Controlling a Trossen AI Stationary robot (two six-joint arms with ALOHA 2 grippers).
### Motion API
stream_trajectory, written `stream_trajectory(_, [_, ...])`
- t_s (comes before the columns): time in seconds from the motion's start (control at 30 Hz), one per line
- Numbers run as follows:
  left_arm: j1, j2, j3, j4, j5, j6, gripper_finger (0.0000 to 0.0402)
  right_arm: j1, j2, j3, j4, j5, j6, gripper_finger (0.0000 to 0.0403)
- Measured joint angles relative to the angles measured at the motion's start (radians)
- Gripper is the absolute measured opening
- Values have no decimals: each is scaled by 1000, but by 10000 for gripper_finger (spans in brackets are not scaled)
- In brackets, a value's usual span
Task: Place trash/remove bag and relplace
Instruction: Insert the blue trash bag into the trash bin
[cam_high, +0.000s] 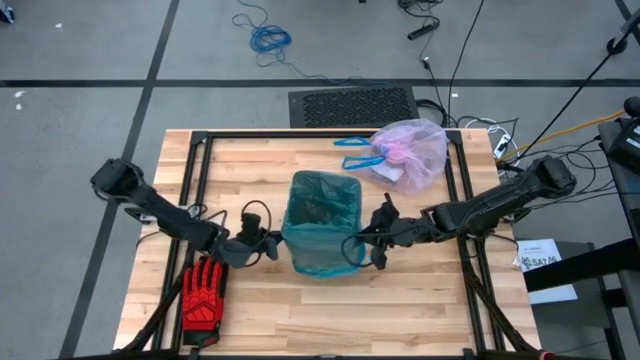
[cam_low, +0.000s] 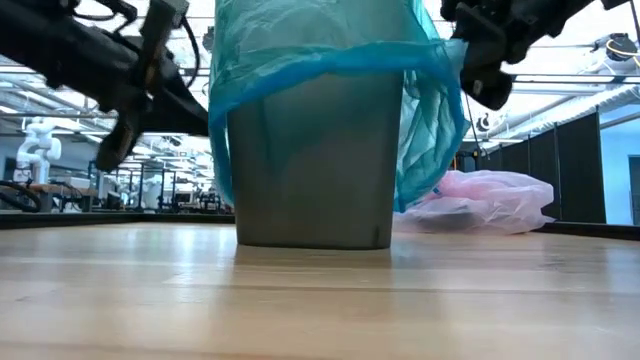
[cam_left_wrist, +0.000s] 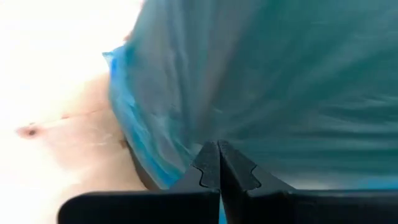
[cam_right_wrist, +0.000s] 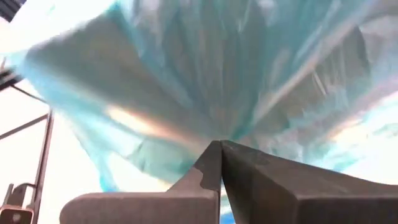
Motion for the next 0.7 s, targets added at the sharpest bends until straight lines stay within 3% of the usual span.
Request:
stream_trajectory(0.3, [-104,-127,38,-45,-61,37,0,165,-70,0,-52,162,110,0])
stream_trajectory(0.43, [-101,-68,82,-46,-81,49,0,216,-44,1,-45,237,140,0])
stream_trajectory(0.7, [-76,113,101,-18,-68,-62,0,160,82,1,-13,230,140,0])
